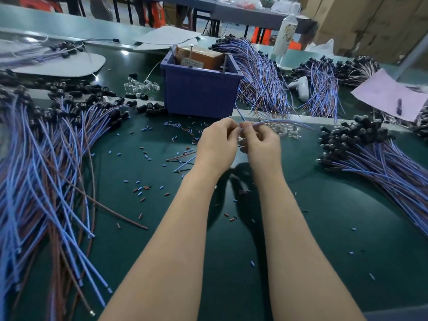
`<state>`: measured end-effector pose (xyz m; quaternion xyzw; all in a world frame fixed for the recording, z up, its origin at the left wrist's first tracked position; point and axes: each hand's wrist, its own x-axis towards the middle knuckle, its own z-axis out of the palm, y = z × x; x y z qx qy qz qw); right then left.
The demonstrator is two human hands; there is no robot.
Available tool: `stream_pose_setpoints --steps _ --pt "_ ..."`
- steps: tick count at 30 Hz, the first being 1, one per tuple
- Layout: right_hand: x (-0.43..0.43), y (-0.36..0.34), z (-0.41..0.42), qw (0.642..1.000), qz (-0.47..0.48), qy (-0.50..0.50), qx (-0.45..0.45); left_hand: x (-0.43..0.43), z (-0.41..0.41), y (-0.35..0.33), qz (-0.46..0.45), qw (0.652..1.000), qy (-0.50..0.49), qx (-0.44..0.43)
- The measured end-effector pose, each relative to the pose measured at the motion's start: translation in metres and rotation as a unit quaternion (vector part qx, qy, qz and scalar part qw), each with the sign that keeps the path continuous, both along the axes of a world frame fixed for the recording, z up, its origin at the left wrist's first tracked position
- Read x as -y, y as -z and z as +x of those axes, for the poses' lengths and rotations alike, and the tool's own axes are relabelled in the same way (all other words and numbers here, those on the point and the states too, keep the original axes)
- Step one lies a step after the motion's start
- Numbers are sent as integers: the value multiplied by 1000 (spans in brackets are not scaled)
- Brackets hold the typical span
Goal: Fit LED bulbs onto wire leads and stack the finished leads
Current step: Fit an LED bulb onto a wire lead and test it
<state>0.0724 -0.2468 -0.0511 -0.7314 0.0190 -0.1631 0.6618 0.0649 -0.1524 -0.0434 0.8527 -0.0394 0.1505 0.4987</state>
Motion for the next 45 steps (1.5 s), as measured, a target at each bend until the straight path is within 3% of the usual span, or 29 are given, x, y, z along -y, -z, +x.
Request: stream_pose_setpoints --steps 2,7,9,12,18,27,33,36,39,42,45 --pt "-1 1 0 999 -11 33 26 0 0 1 10 1000 -3 4" --pt "13 -7 1 958 242 142 65 -10 1 6 56 995 -80 -31" --pt "18 -9 2 941 293 153 70 -15 2 7 51 991 -116 -42" --pt "12 -9 3 950 288 112 57 -15 2 6 14 993 -106 -39" --pt "4 -6 0 982 185 36 8 -6 0 2 -33 999 13 -7" --pt "7 -5 0 982 188 16 12 -10 0 0 -74 995 69 -12" --pt "27 -9 4 940 313 132 32 -21 3 1 -104 993 27 -55" --pt "23 -8 3 940 319 118 26 -19 3 1 -108 992 -59 -38" --pt "8 -7 3 941 332 71 9 -12 3 3 -28 992 -120 -35" --pt "5 -9 2 931 362 41 3 -10 2 2 -4 993 -102 -51" --pt "2 -10 0 930 367 9 -8 -1 -2 0 -91 995 -4 -47"
